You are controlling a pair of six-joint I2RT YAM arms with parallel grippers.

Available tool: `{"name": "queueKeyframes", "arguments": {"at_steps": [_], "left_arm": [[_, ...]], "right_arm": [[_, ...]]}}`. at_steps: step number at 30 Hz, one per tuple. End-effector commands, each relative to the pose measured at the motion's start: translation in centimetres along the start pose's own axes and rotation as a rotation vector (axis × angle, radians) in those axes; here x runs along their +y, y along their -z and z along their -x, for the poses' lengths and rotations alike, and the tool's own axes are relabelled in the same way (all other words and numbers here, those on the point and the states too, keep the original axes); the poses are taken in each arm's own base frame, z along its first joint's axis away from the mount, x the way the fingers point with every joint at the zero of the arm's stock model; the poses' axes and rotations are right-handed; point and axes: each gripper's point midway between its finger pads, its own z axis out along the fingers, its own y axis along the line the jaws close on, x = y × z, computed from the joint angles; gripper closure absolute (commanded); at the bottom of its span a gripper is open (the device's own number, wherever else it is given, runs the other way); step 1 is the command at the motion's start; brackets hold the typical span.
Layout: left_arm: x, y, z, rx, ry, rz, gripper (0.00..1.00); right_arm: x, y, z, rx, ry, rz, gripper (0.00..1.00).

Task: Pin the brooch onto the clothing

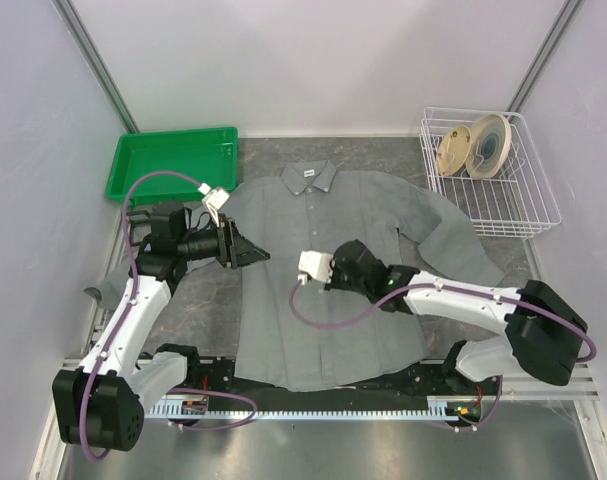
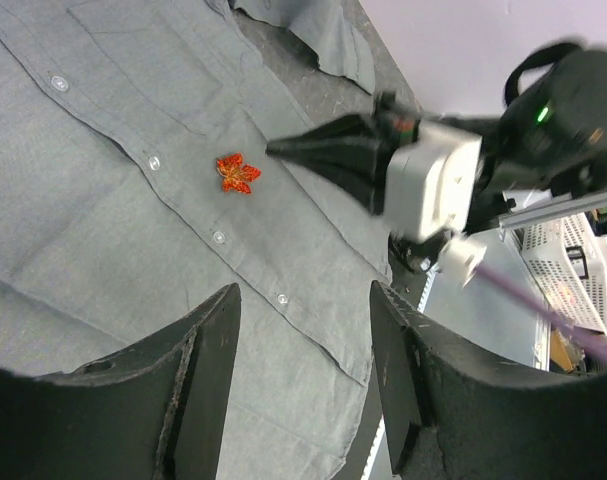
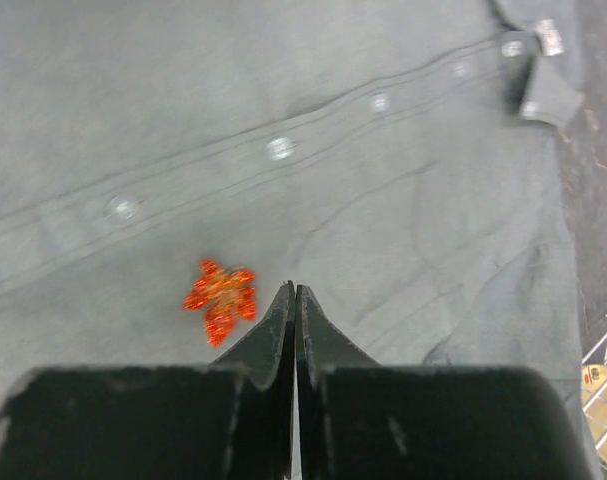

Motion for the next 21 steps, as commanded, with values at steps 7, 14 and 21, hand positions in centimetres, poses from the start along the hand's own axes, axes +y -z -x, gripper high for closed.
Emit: {"name": "queueKeyframes", "arguments": {"at_steps": [7, 14, 21], "left_arm": [[0.4, 0.1, 1.2, -0.036, -0.113, 0.008, 0.39], [1.3, 0.1, 1.1, -0.036, -0.101, 0.054, 0.38], [2.0, -0.1, 0.3, -0.025, -0.072, 0.066, 0.38]], "right_arm": [[-2.4, 1.4, 1.6, -0.059, -0.183, 0.199, 0.79], [-0.7, 1.8, -1.4, -0.189, -0.024, 0.009, 0.42], [0.5, 3.1, -1.0, -0.366, 0.102, -0.129, 0.44]]}}
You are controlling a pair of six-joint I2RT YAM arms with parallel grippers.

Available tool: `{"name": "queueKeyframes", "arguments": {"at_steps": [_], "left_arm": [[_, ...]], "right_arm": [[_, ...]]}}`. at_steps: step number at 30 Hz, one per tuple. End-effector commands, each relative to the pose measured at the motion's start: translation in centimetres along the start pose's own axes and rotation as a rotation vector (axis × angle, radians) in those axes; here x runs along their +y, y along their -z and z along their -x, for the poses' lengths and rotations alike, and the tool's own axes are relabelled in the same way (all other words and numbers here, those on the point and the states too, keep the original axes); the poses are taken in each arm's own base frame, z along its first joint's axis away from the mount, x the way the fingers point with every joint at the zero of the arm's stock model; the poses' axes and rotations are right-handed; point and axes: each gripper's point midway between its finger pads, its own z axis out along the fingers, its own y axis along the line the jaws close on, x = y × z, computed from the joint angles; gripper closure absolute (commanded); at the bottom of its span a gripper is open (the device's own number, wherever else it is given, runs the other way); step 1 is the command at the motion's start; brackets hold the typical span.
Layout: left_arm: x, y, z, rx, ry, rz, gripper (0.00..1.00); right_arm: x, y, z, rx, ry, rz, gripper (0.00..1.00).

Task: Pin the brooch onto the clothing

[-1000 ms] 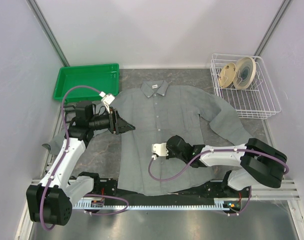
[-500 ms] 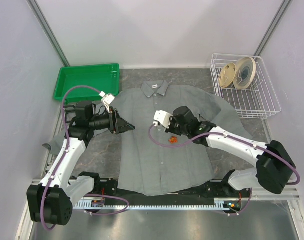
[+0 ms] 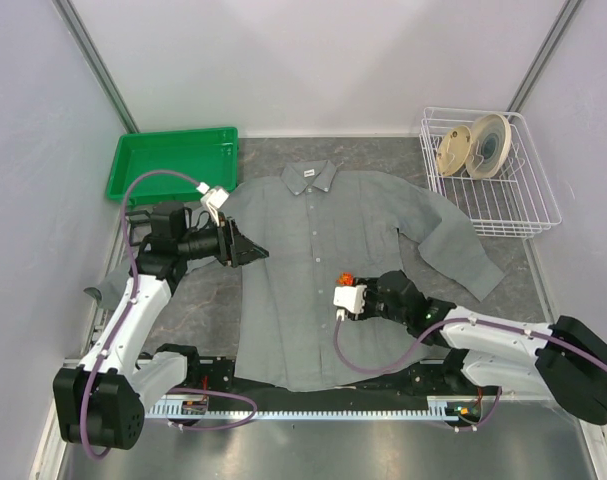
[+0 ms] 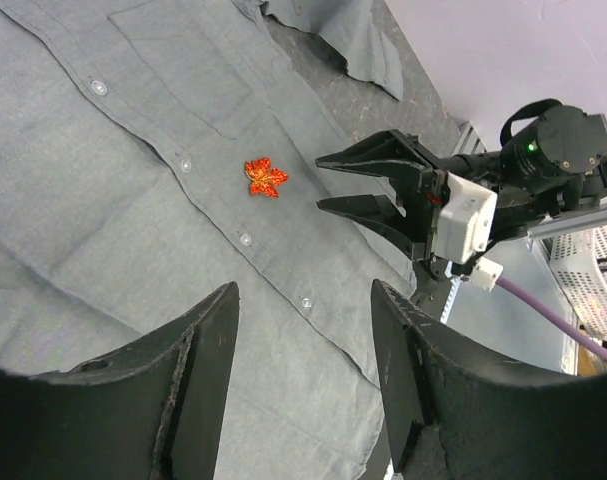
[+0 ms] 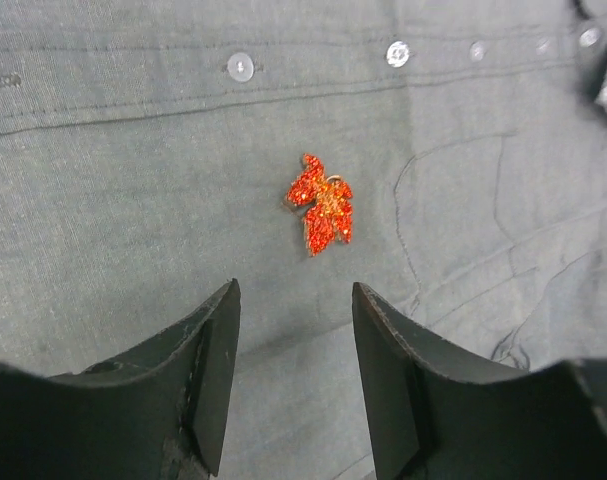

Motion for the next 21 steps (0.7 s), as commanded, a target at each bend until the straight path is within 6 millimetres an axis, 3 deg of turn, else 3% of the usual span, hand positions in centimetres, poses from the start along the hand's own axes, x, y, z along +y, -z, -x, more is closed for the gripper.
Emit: {"name": "queueKeyframes", "arguments": {"at_steps": [1, 6, 21], "left_arm": [[0.9, -0.1, 0.0, -0.012, -0.047, 0.018, 0.38], [1.1, -0.1, -0.3, -0.015, -0.036, 0.026, 0.38], [0.9, 0.0, -0.6, -0.013, -0.040, 0.022, 0.39]], "right_arm": [[-3.2, 0.7, 4.2, -0.217, 0.118, -0.198, 0.45], [-2.6, 0.8, 3.8, -0.249, 0.171, -0.228, 0.48], [-2.0, -1.5, 0.2, -0.126, 0.227, -0.262, 0.49]]}}
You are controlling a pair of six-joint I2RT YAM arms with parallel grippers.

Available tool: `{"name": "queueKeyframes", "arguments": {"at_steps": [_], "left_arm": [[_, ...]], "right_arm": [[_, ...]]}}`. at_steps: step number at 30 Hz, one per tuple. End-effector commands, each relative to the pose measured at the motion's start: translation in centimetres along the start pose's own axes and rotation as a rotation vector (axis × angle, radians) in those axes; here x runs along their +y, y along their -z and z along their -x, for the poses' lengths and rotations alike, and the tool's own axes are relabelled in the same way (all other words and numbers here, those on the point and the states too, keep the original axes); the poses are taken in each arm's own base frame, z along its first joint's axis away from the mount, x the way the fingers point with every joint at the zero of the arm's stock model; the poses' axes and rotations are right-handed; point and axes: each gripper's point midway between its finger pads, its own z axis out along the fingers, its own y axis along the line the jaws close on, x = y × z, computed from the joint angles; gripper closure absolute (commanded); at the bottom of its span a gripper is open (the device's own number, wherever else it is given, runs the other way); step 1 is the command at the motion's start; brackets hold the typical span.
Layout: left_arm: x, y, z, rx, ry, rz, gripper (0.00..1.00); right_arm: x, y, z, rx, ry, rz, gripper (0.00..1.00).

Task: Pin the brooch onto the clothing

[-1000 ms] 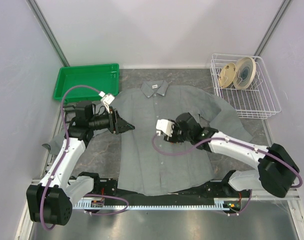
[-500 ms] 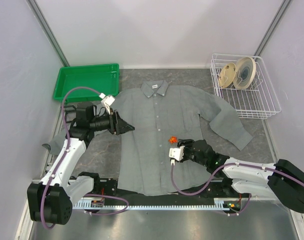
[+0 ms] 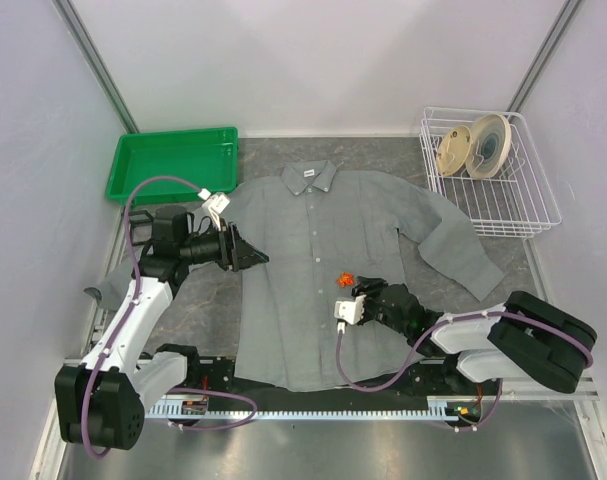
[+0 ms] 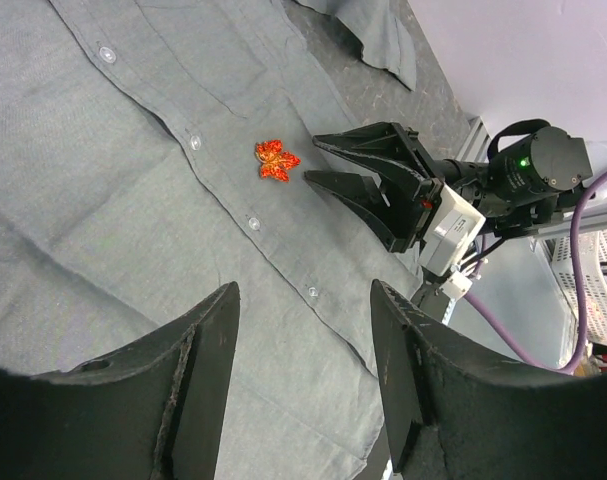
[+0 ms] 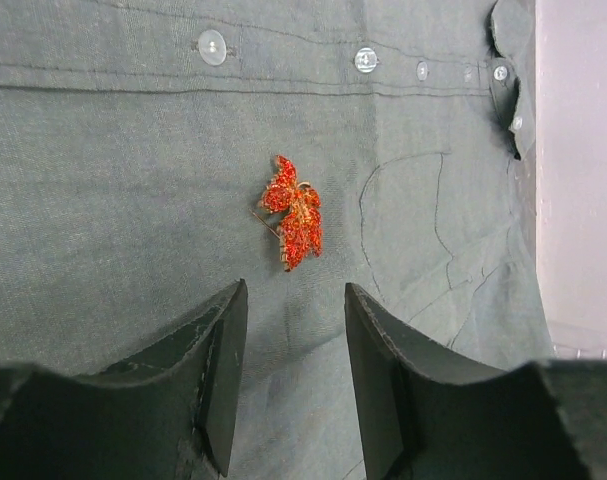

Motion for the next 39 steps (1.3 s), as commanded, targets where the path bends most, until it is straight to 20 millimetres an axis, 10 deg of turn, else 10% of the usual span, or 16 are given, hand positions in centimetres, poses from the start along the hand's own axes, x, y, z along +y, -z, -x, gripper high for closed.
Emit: {"name": "queueKeyframes", "arguments": {"at_steps": [1, 17, 23, 26, 39], "left_arm": [[-0.4, 0.3, 1.1, -0.035, -0.081, -0.007, 0.39], [-0.1, 0.1, 1.1, -0.027, -0.070, -0.010, 0.39], [-0.1, 0.0, 1.3, -0.027, -0.076, -0.013, 0.39], [-0.4, 0.1, 1.5, -0.028, -0.084, -0.020, 0.39], [-2.6, 1.3, 2.4, -0.051, -0.330, -0.087, 0.39]], "right_arm": [[-1.4, -0.2, 0.8, -0.032, 0.006, -0.071, 0.49], [-1.1, -2.0, 0.3, 0.014, 0.032, -0.041, 0.57], [-1.5, -2.6, 0.1, 0.040, 0.017, -0.049, 0.97], [-2.6, -2.9, 0.8, 0.044, -0.024, -0.064, 1.00], [-8.0, -1.6, 10.7, -0.117, -0.506, 0.247, 1.00]]}}
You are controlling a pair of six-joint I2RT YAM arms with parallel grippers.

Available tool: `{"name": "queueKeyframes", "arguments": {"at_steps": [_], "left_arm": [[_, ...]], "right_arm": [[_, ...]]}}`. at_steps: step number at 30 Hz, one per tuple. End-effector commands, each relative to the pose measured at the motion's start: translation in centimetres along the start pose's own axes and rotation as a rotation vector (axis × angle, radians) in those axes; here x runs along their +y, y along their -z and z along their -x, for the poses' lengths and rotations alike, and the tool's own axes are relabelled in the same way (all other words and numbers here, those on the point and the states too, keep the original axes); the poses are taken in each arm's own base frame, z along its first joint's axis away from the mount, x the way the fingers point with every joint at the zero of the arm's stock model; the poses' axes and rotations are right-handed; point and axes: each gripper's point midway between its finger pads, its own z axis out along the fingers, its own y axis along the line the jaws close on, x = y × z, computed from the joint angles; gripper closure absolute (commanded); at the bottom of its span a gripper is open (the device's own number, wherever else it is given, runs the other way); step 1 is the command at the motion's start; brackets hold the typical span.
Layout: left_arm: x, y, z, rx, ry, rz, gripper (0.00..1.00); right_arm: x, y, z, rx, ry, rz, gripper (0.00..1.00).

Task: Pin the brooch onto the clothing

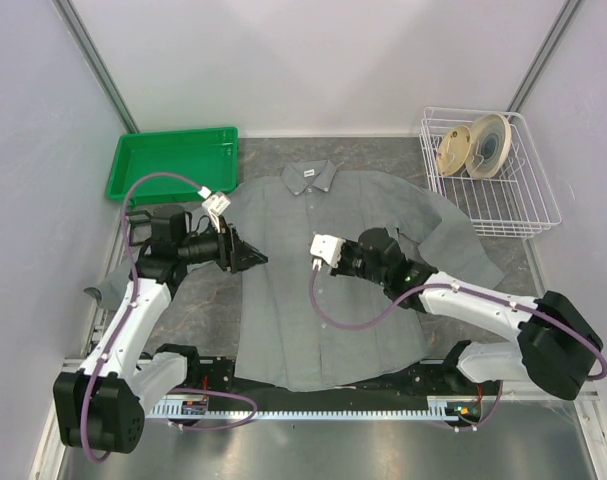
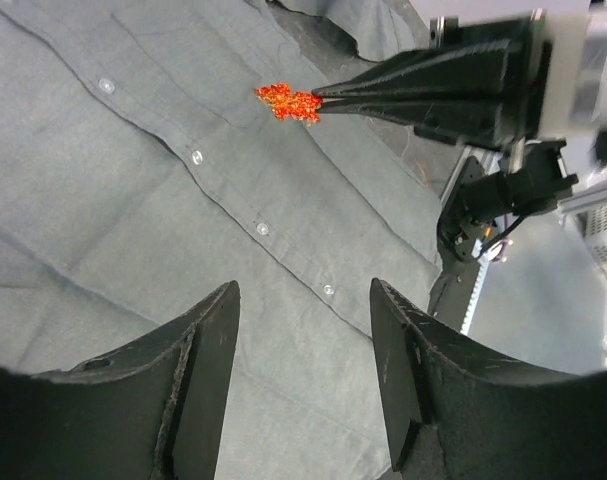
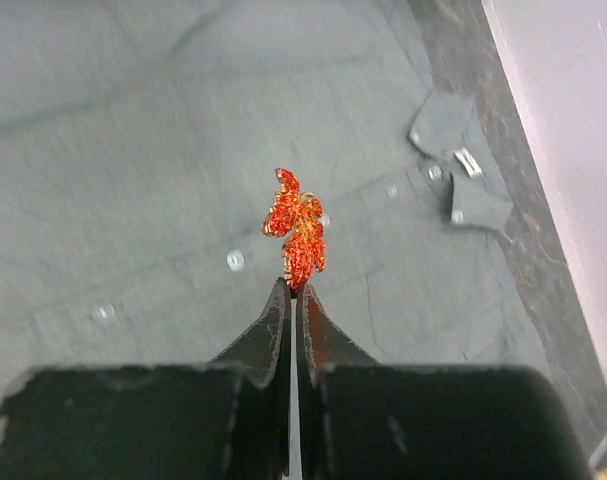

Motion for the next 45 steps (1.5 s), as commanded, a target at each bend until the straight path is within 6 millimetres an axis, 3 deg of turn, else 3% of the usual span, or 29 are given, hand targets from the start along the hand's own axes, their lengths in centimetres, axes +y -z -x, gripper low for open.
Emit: {"name": "queueKeyframes", "arguments": {"at_steps": [1, 7, 13, 17, 23, 26, 40, 45], "left_arm": [[-2.8, 1.2, 2.3, -0.051, -0.324, -0.104, 0.39], [-5.7, 2.5, 3.4, -0.070, -0.607, -0.210, 0.40], [-7.6, 2.8, 3.1, -0.070, -0.702, -0.275, 0.40], [-8.3, 2.8, 2.6, -0.061, -0.801, -0.267, 0.35], [-9.4, 1.7, 0.9, 0.049, -0.836, -0.310, 0.23], [-9.3, 1.1, 0.2, 0.097, -0.872, -0.288, 0.23], [-7.8, -0.8, -0.6, 0.210, -0.973, -0.258, 0.32], [-7.8, -0.9, -1.2, 0.248, -0.991, -0.293, 0.41]], "right_arm": [[2.7, 1.5, 3.7, -0.012, -0.238, 0.291, 1.00], [4.4, 2.5, 8.0, -0.028, -0.455, 0.585, 1.00], [4.2, 2.9, 12.0, -0.101, -0.563, 0.702, 1.00], [4.1, 3.0, 13.4, -0.112, -0.619, 0.755, 1.00], [4.5, 3.2, 14.2, -0.113, -0.670, 0.807, 1.00], [4.5, 3.3, 14.4, -0.114, -0.678, 0.825, 1.00], [5.9, 4.0, 14.7, -0.082, -0.654, 0.888, 1.00], [6.0, 3.9, 14.8, -0.064, -0.652, 0.895, 1.00]]}}
